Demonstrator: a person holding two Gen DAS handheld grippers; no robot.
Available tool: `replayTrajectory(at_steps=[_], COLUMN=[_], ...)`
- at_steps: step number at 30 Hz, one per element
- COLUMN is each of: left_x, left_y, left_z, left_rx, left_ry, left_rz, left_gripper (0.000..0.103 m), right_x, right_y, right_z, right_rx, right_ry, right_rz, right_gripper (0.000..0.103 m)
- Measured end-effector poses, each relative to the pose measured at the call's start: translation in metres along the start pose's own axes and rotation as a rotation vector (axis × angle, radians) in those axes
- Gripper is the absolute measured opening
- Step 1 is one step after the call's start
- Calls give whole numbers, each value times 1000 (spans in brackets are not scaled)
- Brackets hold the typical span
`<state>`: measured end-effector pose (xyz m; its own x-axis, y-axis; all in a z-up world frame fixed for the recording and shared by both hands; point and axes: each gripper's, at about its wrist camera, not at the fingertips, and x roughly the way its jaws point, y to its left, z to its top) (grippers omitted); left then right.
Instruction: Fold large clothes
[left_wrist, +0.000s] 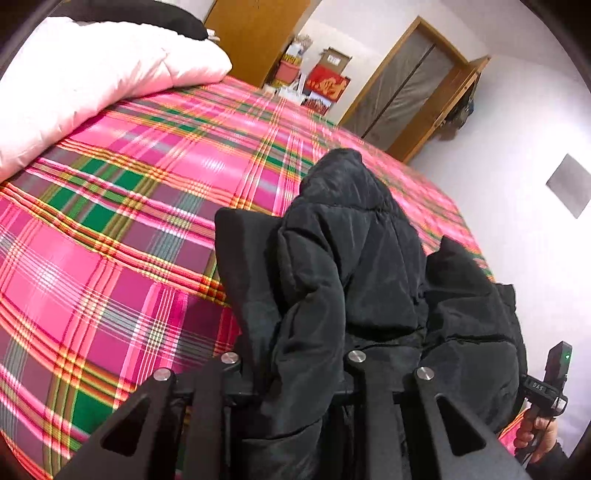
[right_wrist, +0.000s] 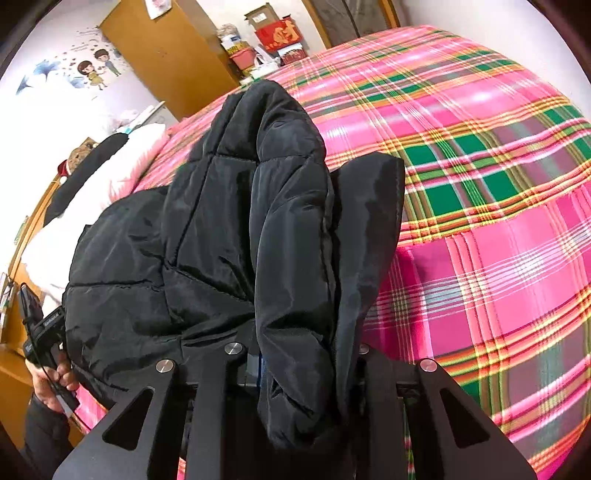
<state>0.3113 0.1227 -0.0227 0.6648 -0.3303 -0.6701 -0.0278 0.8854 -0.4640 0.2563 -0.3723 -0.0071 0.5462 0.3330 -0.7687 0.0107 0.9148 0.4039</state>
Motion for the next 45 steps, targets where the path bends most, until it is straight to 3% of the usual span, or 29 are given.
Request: replayTrajectory(at_steps=[11, 18, 25, 28, 30, 33, 35, 40, 45], left_x=[-61, -89, -63, -25, -7, -3, -4, -23, -56], left_y=[6, 50, 119, 151, 169, 183, 184, 186, 185], left_z=[24, 65, 67, 48, 35, 24, 24, 29, 37], left_rx=[22, 43, 15, -1, -33, -91, -93, -144, -131], left_ry=[-81, -126, -88, -1, 31, -2, -10, 14, -52], left_rz=[-16, 43, 129, 202, 218, 186, 200, 179, 197], left_gripper=[23, 23, 24, 26, 31, 43, 55, 57, 57], right_x=[-22, 18, 90, 131, 143, 148, 144, 119, 82], right_y=[39, 89, 122, 115, 104, 88, 85, 90, 89], right_z=[15, 28, 21, 8, 3, -1, 3, 8, 10], right_rx=[-21, -36, -58, -33, 4, 31, 29, -1, -28], right_ry=[-46, -38, 49, 128, 156, 167, 173, 157, 79], right_rz=[83, 156, 177, 135, 140, 146, 145, 119, 82], right_gripper=[22, 22, 24, 30, 47, 64, 68, 69, 69])
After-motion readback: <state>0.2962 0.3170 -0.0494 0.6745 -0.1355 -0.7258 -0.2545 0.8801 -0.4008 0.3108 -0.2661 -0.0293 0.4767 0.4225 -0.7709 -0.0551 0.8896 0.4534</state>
